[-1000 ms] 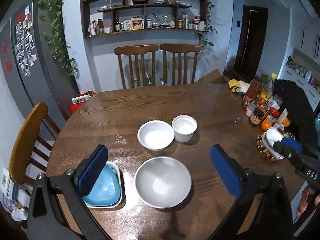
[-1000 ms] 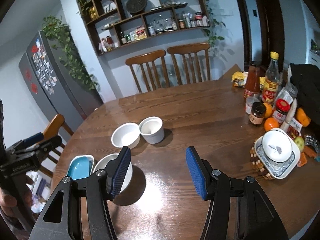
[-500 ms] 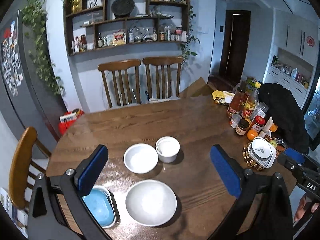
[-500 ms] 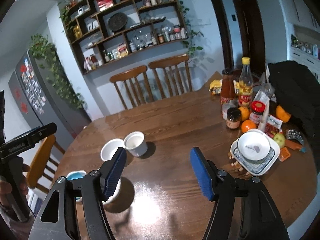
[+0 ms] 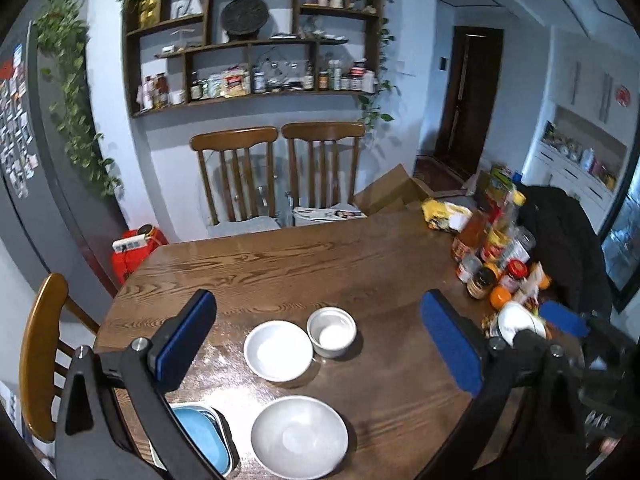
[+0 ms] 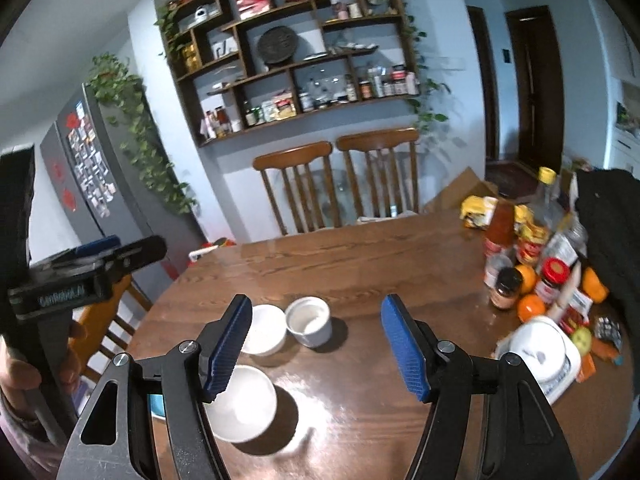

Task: Organize plates and bowls
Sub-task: 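Move the left gripper back and toward the medium white bowl, then grasp the rim of the medium white bowl with the left gripper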

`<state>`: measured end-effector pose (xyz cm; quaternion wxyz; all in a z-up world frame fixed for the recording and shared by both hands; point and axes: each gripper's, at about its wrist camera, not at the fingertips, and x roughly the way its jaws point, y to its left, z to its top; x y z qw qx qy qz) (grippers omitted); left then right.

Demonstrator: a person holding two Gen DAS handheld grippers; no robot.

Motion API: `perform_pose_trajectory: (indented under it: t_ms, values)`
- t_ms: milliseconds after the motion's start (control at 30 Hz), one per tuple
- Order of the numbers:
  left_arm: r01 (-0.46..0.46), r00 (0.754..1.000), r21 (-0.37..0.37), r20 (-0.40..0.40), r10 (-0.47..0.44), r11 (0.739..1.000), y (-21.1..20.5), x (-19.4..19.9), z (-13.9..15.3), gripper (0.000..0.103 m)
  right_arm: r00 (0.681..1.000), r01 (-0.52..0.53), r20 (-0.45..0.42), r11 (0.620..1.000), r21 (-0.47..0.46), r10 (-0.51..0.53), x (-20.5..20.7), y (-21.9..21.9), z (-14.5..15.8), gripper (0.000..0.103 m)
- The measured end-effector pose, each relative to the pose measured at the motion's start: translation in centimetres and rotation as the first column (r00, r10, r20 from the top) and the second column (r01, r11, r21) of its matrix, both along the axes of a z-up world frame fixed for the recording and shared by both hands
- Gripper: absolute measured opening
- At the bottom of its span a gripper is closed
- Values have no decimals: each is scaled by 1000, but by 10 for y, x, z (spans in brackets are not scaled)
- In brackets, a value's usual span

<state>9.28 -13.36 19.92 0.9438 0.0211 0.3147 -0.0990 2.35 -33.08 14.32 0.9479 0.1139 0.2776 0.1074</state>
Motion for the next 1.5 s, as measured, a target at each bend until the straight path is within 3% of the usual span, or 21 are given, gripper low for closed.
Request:
perform_pose_trajectory:
  t_ms: [133, 300, 733, 1167, 1500]
  values:
    - [-48, 998, 17, -32, 48, 999, 6, 21, 2, 102, 998, -59, -23, 998, 5, 59, 30, 11, 5, 68]
    - [-103, 990, 56, -87, 108, 993, 18, 44, -15, 102, 988, -120, -92, 992, 42, 123, 67, 24, -7, 68]
    - [-227, 934, 104, -258, 247, 968, 61, 98, -103, 102, 946, -181, -255, 979, 99, 200, 136, 57, -69, 68]
    - [-218, 904, 176, -334, 267, 960, 71, 110, -174, 102, 900, -198, -356, 963, 183, 252, 158, 73, -129, 68]
    - [-176, 899, 207, -363, 243, 962, 72, 115, -207, 102, 852, -182, -445, 954, 238, 274, 168, 89, -174, 68]
